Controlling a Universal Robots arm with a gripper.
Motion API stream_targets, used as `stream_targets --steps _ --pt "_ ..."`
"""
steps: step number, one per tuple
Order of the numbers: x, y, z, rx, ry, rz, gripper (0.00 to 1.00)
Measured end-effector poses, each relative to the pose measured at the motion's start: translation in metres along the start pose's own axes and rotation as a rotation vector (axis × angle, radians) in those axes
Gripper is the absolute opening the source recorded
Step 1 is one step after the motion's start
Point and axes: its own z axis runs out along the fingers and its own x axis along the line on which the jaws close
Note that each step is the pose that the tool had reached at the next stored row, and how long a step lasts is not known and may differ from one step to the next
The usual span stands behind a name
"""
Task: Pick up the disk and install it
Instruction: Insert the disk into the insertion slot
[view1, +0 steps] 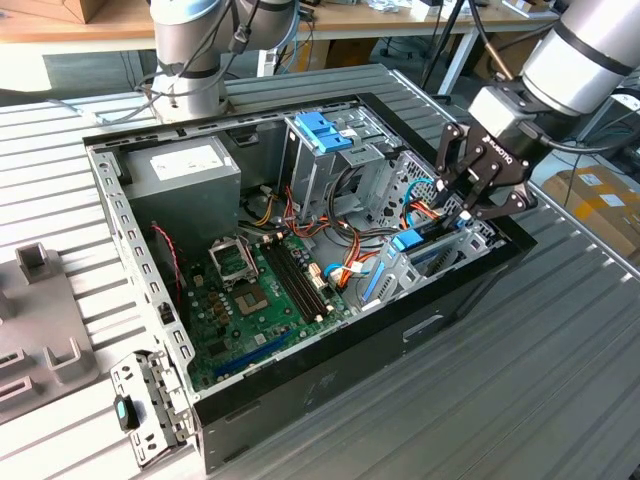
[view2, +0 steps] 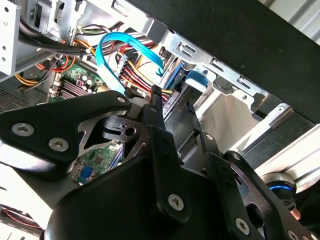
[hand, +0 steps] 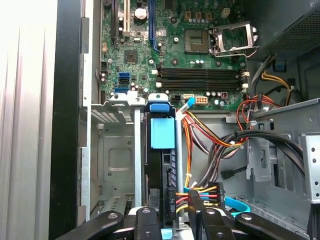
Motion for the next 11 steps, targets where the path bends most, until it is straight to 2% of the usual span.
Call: stream_targets --steps 11 --pt "-0.0004 0.0007 -0.0055 0.0000 0.0000 0.000 0.36"
